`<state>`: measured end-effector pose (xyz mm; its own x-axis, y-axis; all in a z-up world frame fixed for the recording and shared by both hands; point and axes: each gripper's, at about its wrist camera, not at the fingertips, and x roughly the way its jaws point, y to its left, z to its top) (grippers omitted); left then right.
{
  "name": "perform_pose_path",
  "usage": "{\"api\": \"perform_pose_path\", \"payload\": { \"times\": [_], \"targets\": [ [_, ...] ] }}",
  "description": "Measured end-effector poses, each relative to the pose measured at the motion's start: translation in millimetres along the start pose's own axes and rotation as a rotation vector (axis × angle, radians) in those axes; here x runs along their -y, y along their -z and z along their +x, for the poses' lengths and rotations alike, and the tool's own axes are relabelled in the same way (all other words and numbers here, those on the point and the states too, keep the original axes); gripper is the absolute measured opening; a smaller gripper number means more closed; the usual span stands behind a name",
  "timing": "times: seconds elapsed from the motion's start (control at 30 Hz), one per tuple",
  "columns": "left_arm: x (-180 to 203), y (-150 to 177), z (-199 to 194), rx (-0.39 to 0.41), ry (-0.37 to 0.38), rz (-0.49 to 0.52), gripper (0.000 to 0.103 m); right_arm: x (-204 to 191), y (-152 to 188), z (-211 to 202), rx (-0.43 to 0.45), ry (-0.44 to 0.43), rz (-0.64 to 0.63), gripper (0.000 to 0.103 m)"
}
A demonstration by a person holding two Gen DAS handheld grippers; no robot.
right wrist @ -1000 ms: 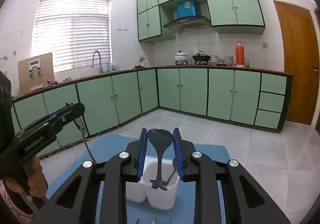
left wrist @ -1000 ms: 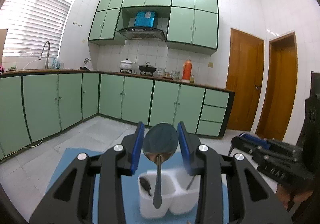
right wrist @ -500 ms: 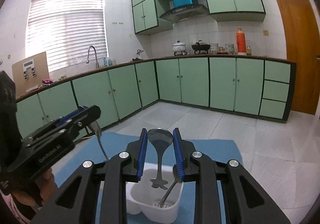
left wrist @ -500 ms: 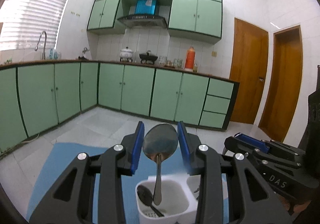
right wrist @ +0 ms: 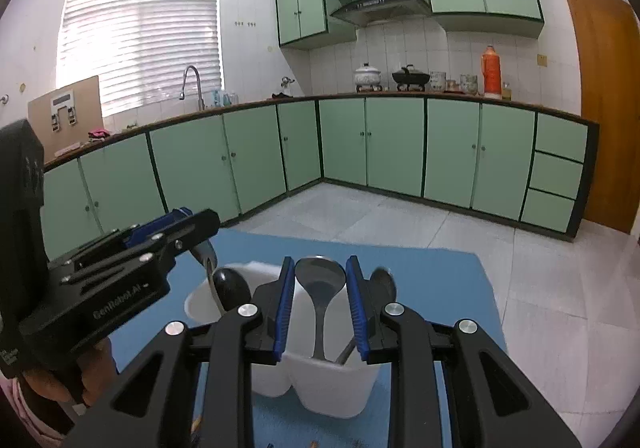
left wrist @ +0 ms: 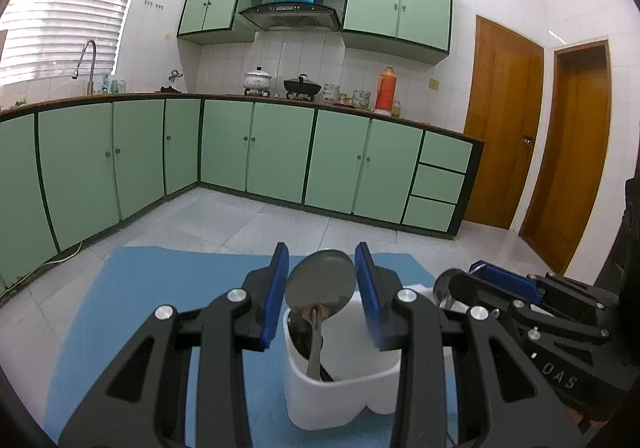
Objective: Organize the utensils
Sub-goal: 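Open both grippers to release the spoons into the holder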
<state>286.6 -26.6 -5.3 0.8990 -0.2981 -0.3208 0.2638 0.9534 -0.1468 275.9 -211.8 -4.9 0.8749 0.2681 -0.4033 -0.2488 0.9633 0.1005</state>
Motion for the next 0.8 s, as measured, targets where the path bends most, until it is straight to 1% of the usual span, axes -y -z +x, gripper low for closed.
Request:
{"api": "perform_pose_path", "payload": {
  "times": [0.13,0.17,0.27,0.3,0.33,0.37,0.4,0.43,0.47,0.5,0.57,0.6,0.67,0.7,0.77,0.8],
  "targets": [
    [-0.7,4.9,-1.5,-0.020,-0.006,0.002,0.035,-2.9,7.4,-0.1,-0.024,-0.005,-0.007,0.026],
    [-0.8,5.7,-2.0,-0.025,-0.004,0.002,0.041,-3.0,7.7,-0.3,-0.024,-0.003,-0.008,0.027],
    [-4.0,7.3,-9.3,-0.029,0.000,-0.009,0.045,-2.3,6.8,-7.9,-0.011,-0.006,-0.009,0.027],
    [-4.7,7.2,-12.0,-0.028,0.000,-0.011,0.048,-2.3,6.4,-11.3,-0.005,-0.003,-0.009,0.028],
    [-5.2,6.9,-16.5,-0.024,-0.003,-0.014,0.050,-1.4,5.7,-16.3,0.005,0.003,-0.008,0.032],
    [-6.0,6.4,-20.7,-0.018,-0.005,-0.016,0.056,-0.7,5.3,-21.5,0.016,0.009,-0.007,0.036],
    [-6.3,5.6,-25.9,-0.011,-0.007,-0.018,0.062,-0.3,5.7,-26.3,0.026,0.014,-0.006,0.037],
    [-6.8,5.0,-30.8,-0.004,-0.009,-0.019,0.064,0.9,5.8,-32.6,0.036,0.019,-0.004,0.041],
    [-8.0,4.8,-38.2,0.007,-0.011,-0.022,0.069,1.9,5.9,-38.4,0.044,0.023,-0.002,0.045],
    [-8.5,4.8,-44.5,0.014,-0.014,-0.024,0.072,3.4,7.2,-46.4,0.056,0.031,0.001,0.048],
    [-9.2,6.7,-58.7,0.021,-0.019,-0.024,0.077,4.9,10.7,-59.2,0.073,0.047,0.007,0.058],
    [-9.7,8.8,-66.6,0.023,-0.023,-0.021,0.082,5.0,14.0,-66.6,0.079,0.053,0.007,0.060],
    [-10.1,14.7,-81.0,0.025,-0.038,-0.014,0.088,4.9,19.6,-76.7,0.085,0.067,0.000,0.069],
    [-10.0,18.2,-87.7,0.024,-0.047,-0.012,0.090,4.5,26.1,-85.2,0.090,0.080,-0.004,0.072],
    [-10.5,29.3,-103.1,0.011,-0.054,-0.006,0.091,4.7,36.1,-96.3,0.093,0.094,-0.004,0.080],
    [-10.2,34.8,-108.9,0.001,-0.057,0.002,0.093,5.2,41.8,-101.5,0.092,0.099,-0.003,0.082]
  ]
}}
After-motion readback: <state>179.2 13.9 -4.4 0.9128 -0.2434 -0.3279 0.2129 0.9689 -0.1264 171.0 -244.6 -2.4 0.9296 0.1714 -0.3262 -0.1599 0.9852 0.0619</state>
